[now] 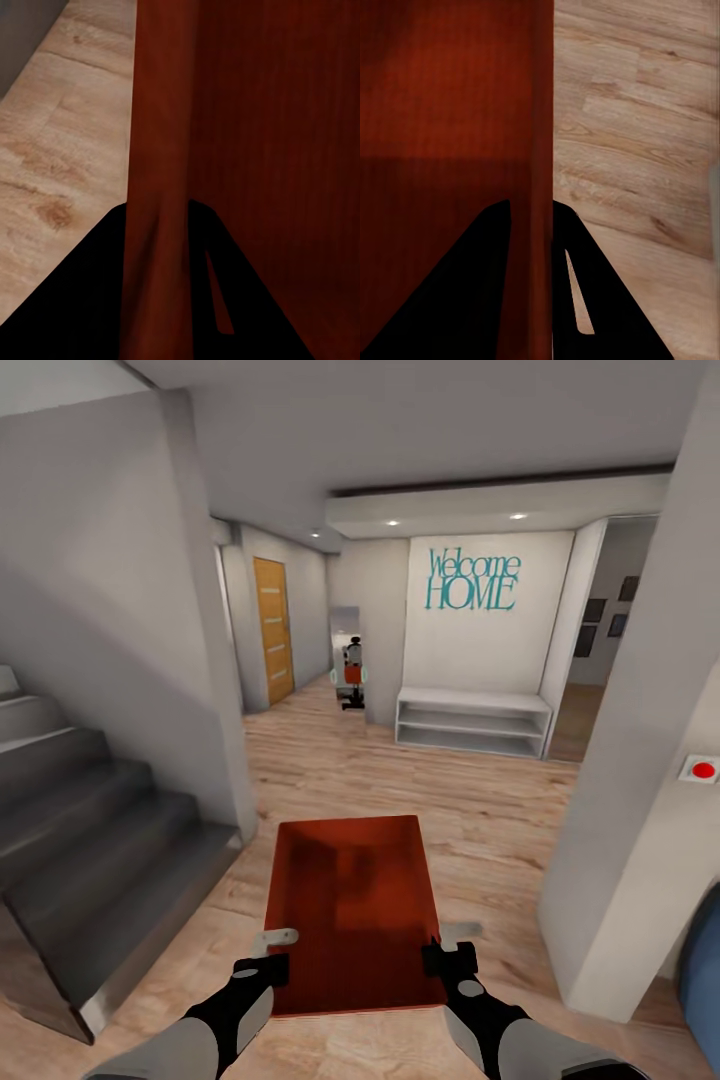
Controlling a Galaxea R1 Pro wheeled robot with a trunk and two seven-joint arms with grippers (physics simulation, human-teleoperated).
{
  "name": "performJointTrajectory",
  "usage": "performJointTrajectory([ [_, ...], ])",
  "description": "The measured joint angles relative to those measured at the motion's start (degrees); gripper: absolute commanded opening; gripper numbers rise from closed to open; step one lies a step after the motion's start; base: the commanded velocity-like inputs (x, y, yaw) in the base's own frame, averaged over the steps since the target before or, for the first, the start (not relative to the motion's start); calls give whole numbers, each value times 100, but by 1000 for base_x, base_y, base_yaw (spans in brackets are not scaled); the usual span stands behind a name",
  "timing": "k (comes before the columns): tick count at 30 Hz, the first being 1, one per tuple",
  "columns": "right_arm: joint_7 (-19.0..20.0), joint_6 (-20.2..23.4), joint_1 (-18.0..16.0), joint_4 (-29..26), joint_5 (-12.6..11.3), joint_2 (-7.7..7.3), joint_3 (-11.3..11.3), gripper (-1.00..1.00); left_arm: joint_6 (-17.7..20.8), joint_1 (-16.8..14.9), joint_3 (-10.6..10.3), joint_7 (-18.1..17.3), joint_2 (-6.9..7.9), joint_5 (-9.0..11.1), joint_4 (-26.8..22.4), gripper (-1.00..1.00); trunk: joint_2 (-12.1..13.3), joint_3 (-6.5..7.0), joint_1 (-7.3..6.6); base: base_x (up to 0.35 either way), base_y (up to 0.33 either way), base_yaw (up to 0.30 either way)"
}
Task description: Move the two storage containers from the living room to the garage. In the garage, place one container on the floor and stack the other container on top of it (either order is fine).
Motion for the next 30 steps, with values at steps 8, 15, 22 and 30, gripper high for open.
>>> performJointTrajectory([
  [8,1,-1,0,0,-2,-1,1,-100,-1,0,2,0,-1,-3,0,-100,0,0,0,322,0,-6],
  [15,1,3,0,1,-3,-1,4,-100,0,0,-1,0,0,2,4,-100,0,0,0,322,0,0],
  [22,2,-1,0,0,4,-1,-4,-100,-1,0,2,0,0,-2,0,-100,0,0,0,322,0,0],
  [30,3,0,-1,-1,28,0,-26,-100,0,1,1,0,0,1,-2,-100,0,0,0,322,0,0],
])
